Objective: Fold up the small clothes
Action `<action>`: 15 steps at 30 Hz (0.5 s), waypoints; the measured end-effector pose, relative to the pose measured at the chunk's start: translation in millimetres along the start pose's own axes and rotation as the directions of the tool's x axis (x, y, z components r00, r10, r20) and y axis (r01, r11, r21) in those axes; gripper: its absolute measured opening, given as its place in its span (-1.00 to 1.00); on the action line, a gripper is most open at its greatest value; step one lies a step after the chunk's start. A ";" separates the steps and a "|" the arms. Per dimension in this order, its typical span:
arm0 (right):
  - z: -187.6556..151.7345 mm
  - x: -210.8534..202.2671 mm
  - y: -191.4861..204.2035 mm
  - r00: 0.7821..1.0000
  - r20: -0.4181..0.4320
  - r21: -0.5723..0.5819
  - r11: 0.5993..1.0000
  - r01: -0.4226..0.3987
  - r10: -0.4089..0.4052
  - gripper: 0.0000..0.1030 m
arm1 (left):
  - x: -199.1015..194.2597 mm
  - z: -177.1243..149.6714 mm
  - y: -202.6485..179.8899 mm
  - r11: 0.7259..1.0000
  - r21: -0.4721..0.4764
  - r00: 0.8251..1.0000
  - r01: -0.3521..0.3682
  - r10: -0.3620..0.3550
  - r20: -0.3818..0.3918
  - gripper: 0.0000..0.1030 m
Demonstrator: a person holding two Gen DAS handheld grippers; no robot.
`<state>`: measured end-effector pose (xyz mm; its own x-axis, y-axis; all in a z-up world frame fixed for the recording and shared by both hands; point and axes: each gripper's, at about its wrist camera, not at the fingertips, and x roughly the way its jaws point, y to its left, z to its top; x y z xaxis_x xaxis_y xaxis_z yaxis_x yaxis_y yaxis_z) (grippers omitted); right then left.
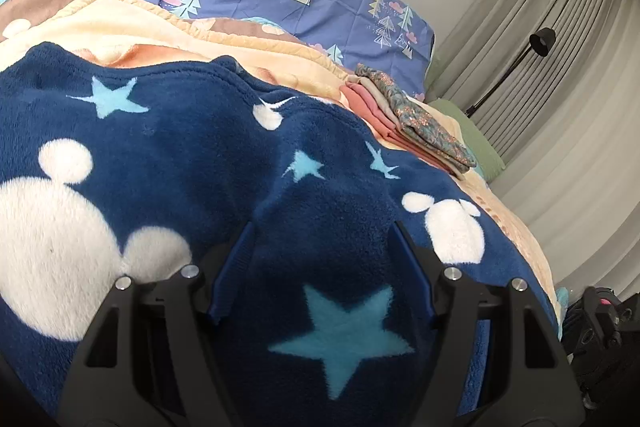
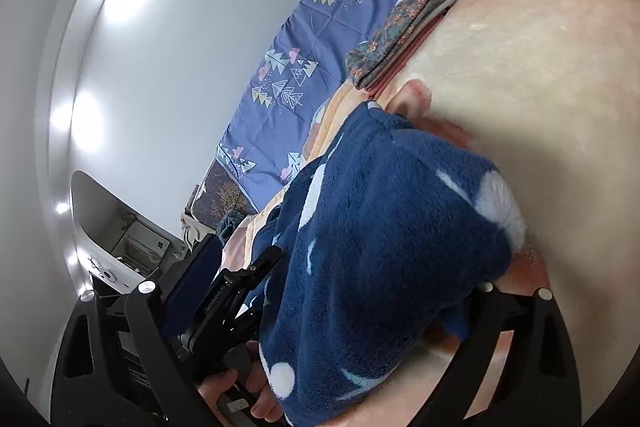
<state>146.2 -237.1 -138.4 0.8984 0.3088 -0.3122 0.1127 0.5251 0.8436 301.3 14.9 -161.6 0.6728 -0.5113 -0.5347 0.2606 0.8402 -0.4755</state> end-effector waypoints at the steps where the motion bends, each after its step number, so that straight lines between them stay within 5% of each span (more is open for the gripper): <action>1: 1.8 9.1 -10.2 0.999 -0.028 0.048 0.998 0.043 -0.042 0.86 | -0.9 0.5 0.5 1.000 -0.002 1.000 0.004 -0.004 0.003 0.36; 3: 0.1 28.2 -41.2 0.982 -0.124 0.155 0.975 0.157 -0.139 0.76 | -1.8 0.5 1.1 1.000 -0.002 1.000 0.010 -0.010 0.005 0.36; 4: -0.7 26.7 -44.1 0.981 -0.122 0.145 0.975 0.166 -0.149 0.48 | -1.8 0.5 0.9 1.000 0.001 1.000 0.010 -0.010 0.006 0.36; 6: -3.8 12.2 -41.8 0.989 -0.104 0.138 0.983 0.119 -0.106 0.44 | -1.7 0.2 -0.2 1.000 0.005 1.000 0.007 -0.007 0.007 0.36; 13: 7.0 32.7 -33.4 0.993 -0.102 0.172 0.982 0.080 -0.063 0.90 | -2.8 0.1 2.2 1.000 0.002 1.000 0.015 -0.015 0.011 0.36; 15: 15.6 48.3 -28.4 0.993 -0.105 0.153 0.986 0.071 -0.055 0.90 | -2.9 0.4 2.3 1.000 0.000 1.000 0.017 -0.017 0.012 0.36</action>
<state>193.0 -249.5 -170.6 0.8411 0.3610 -0.4028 0.2400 0.4183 0.8760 300.2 18.3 -160.8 0.6764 -0.5236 -0.5180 0.2724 0.8313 -0.4845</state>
